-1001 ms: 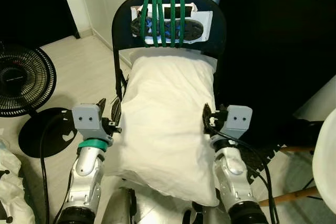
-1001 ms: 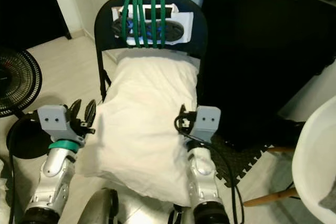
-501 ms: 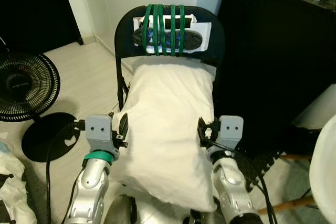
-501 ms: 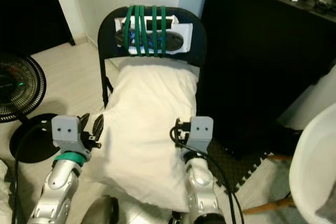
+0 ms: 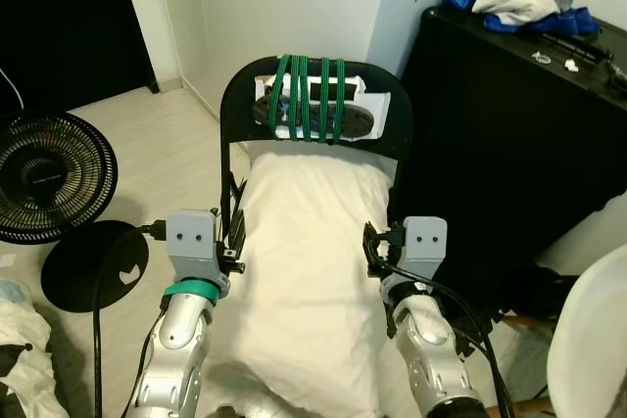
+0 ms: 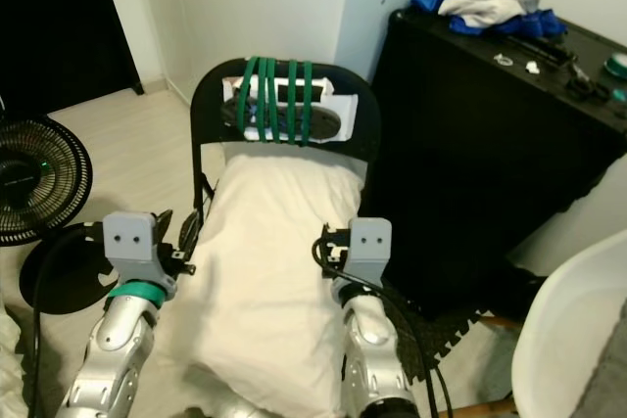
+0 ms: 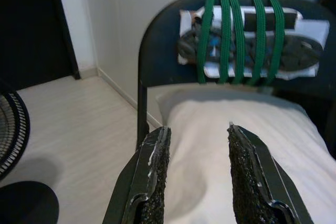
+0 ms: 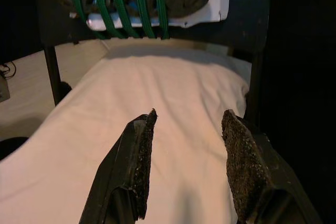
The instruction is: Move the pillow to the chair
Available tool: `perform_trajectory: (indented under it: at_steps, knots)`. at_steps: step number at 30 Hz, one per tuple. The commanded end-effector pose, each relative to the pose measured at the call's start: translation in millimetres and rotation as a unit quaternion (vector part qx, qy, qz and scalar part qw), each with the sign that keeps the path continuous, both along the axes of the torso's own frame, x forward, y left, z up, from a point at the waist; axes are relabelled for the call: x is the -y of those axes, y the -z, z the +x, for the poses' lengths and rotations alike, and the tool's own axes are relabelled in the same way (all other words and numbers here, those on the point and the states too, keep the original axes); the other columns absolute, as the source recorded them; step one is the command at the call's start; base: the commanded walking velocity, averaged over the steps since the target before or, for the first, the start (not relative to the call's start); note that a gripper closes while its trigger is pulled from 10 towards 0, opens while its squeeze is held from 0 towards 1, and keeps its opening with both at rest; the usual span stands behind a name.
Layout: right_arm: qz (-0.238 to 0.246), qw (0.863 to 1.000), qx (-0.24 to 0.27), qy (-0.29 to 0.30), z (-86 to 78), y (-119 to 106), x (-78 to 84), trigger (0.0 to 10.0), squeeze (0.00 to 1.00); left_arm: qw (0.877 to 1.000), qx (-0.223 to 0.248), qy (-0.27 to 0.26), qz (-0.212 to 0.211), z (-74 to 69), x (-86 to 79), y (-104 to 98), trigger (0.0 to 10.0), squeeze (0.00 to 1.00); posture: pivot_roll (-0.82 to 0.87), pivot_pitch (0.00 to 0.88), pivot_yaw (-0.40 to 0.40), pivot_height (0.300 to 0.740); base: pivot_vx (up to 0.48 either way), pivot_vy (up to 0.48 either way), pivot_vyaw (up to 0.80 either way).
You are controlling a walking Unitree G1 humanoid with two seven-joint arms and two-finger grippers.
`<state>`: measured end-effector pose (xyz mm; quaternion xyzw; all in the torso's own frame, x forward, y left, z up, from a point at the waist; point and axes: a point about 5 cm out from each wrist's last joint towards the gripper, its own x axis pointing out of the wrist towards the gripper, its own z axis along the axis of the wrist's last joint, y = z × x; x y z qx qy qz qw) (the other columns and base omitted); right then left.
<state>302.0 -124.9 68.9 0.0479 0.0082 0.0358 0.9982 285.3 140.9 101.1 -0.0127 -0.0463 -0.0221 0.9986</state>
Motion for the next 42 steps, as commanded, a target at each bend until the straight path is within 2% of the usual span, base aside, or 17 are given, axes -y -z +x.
perform_trajectory:
  at_steps: [1, 12, 16, 23, 29, 31, 32, 33, 42]
  knots:
    - [0.0, 1.0, -0.008, 0.0, -1.9, 2.4, -0.5, 10.0, 0.0, 1.0, -0.017, -0.001, 0.003, -3.1, -0.8, 6.4, 10.0, 0.0, 0.12, 0.0, -0.023, 0.737, 0.0, 0.0, 0.0]
    - [0.026, 0.999, -0.037, 0.013, -6.1, 11.4, 1.1, 10.0, 0.0, 1.0, -0.024, -0.01, 0.003, -5.1, -5.0, 7.9, 10.0, 0.0, 0.13, 0.0, -0.019, 0.74, 0.0, 0.0, 0.0]
    - [0.006, 0.998, -0.061, 0.015, -6.1, 16.4, 0.7, 10.0, 0.0, 0.999, -0.038, -0.019, -0.012, -8.4, -10.8, 12.6, 10.0, 0.0, 0.13, 0.0, -0.014, 0.74, 0.0, 0.0, 0.0]
    - [-0.018, 0.998, -0.053, 0.027, -3.7, 14.2, 3.7, 10.0, 0.0, 0.999, -0.043, -0.015, -0.006, -7.8, -10.3, 12.4, 10.0, 0.0, 0.13, 0.0, -0.011, 0.74, 0.0, 0.0, 0.0]
    - [-0.02, 0.998, -0.052, 0.032, -3.2, 13.7, 6.1, 10.0, 0.0, 0.999, -0.047, -0.012, -0.009, -8.5, -9.5, 12.7, 10.0, 0.0, 0.14, 0.0, -0.011, 0.74, 0.0, 0.0, 0.72]
    - [-0.019, 0.998, -0.052, 0.029, -3.1, 13.8, 5.7, 10.0, 0.0, 0.998, -0.06, -0.012, -0.024, -9.0, -9.0, 14.8, 10.0, 0.0, 0.14, 0.0, -0.011, 0.74, 0.0, 0.0, 0.8]
    - [-0.014, 0.998, -0.054, 0.02, -2.8, 14.2, 3.2, 10.0, 0.0, 0.996, -0.074, 0.015, -0.051, -10.2, -4.1, 16.0, 10.0, 0.0, 0.14, 0.0, -0.011, 0.74, 0.0, 0.0, 0.8]
    - [-0.013, 0.998, -0.054, 0.018, -2.8, 14.3, 2.5, 10.0, 0.0, 0.995, -0.077, 0.023, -0.057, -10.5, -2.7, 16.0, 10.0, 0.0, 0.14, 0.0, -0.011, 0.74, 0.0, 0.0, 0.8]
    - [-0.004, 0.998, -0.054, 0.014, -3.1, 14.5, -3.8, 10.0, 0.0, 0.995, -0.086, 0.044, -0.011, -12.2, 2.8, 19.2, 10.0, 0.0, 0.15, 0.0, -0.012, 0.74, 0.0, 0.0, 0.8]
